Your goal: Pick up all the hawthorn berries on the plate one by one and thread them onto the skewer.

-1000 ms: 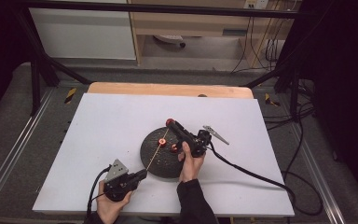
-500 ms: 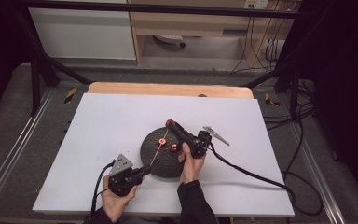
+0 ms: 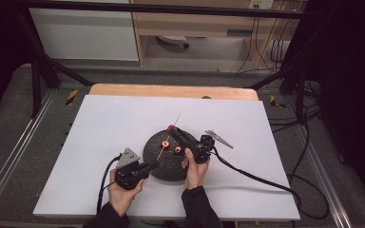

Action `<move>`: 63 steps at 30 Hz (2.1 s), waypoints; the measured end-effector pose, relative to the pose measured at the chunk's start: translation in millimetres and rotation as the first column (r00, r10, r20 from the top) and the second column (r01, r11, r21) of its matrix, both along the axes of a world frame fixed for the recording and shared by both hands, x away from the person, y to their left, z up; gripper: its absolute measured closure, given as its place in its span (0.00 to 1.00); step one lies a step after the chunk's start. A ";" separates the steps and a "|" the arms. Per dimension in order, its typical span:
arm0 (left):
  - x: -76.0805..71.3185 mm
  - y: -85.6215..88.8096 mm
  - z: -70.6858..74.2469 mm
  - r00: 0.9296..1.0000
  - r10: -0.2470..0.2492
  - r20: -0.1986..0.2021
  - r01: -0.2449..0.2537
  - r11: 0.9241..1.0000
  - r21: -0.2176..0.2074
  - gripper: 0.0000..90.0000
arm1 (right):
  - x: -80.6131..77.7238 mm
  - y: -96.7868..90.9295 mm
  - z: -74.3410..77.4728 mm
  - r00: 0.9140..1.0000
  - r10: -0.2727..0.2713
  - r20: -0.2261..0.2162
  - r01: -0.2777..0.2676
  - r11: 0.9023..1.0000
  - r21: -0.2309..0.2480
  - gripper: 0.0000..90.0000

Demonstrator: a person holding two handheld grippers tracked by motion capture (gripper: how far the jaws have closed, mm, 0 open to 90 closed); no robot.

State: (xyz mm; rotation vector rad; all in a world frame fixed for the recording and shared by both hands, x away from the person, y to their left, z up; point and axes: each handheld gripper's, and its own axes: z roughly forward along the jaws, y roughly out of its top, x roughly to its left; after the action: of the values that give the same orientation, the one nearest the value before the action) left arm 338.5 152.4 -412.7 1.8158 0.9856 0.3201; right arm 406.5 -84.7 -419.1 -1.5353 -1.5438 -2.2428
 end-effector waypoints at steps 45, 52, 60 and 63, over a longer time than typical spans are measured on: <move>29.2 -12.7 10.9 0.999 -0.041 0.028 0.040 0.999 0.009 0.98 | -14.4 4.5 -9.1 0.995 0.093 -0.028 -0.096 0.986 -0.139 0.62; 24.6 -0.2 9.8 0.999 -0.043 0.025 0.042 0.999 0.019 0.98 | -14.7 -6.7 -0.3 0.996 0.091 -0.011 -0.091 0.975 -0.200 0.46; 16.9 15.9 5.3 0.998 -0.063 0.020 0.062 0.997 0.050 0.98 | -12.4 -23.4 1.7 0.993 0.111 -0.026 -0.113 0.944 -0.309 0.23; 13.7 23.8 3.0 0.998 -0.068 0.012 0.068 0.996 0.066 0.98 | -12.1 -29.6 0.2 0.992 0.118 -0.034 -0.123 0.929 -0.350 0.17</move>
State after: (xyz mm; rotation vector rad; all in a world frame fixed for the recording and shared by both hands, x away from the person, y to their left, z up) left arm 352.2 176.1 -409.8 1.8995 0.9104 0.3267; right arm 394.5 -114.3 -418.9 -1.4692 -2.0649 -1.9668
